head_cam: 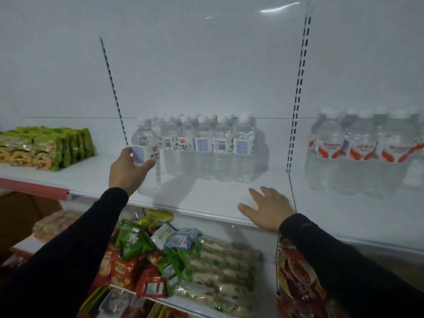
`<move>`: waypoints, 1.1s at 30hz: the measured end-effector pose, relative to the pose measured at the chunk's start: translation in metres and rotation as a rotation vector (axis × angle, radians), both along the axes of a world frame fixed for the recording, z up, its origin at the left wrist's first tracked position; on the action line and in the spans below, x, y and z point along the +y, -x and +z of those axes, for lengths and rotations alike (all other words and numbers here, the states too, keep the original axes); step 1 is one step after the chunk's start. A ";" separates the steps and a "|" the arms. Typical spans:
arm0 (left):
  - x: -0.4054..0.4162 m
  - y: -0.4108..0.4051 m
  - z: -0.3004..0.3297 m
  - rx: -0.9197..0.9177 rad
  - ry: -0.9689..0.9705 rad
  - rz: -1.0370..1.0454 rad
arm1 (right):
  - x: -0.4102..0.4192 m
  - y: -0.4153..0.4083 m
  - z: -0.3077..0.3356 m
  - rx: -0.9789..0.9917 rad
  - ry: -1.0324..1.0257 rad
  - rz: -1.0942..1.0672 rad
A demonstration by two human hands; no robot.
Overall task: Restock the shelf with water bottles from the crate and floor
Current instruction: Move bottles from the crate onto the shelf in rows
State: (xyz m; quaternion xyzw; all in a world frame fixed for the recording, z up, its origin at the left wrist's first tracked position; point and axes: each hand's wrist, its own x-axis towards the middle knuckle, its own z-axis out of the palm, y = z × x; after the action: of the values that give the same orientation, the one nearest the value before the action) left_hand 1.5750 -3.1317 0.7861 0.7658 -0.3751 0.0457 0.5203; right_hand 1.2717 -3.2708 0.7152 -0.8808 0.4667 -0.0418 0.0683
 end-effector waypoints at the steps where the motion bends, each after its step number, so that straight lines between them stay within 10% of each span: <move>1: -0.004 -0.007 -0.004 0.004 -0.010 0.004 | -0.001 -0.002 -0.004 0.027 -0.009 -0.019; 33: -0.083 -0.086 -0.054 0.116 -0.075 0.008 | 0.001 -0.008 -0.011 -0.001 -0.040 -0.103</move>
State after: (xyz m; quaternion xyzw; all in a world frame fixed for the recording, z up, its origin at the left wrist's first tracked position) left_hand 1.6611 -3.2146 0.7321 0.7878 -0.3425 -0.0108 0.5118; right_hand 1.2795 -3.2694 0.7045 -0.8540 0.5123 -0.0362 0.0838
